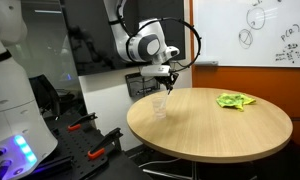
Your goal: Put the pen in the cup
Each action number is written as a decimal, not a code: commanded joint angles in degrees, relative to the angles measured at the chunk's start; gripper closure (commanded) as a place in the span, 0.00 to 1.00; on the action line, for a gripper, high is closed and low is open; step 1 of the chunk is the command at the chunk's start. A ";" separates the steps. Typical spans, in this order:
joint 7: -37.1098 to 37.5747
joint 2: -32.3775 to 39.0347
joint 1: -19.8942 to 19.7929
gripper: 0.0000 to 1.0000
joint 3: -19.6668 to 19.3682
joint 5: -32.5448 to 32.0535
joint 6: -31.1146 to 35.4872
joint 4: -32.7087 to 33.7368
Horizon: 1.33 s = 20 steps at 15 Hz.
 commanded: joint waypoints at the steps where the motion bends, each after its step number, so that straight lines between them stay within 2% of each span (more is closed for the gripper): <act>1: -4.29 1.57 -10.38 0.96 8.54 -4.87 -0.28 -0.52; 3: -5.83 3.64 -17.32 0.96 14.55 -7.61 -1.21 -0.30; 4: -3.61 2.29 -11.81 0.83 9.67 -5.68 -0.18 -0.44; 6: -4.69 3.49 -15.76 0.83 12.87 -6.82 -0.19 -0.42; 11: -4.80 3.86 -16.44 0.83 13.74 -7.06 -0.19 -0.37; 12: -5.27 4.75 -18.80 0.96 15.80 -7.68 0.86 -0.38; 16: -10.39 11.77 -33.63 0.96 29.97 -15.29 2.13 -0.21; 20: -13.38 15.34 -41.08 0.96 36.30 -21.81 1.26 -0.53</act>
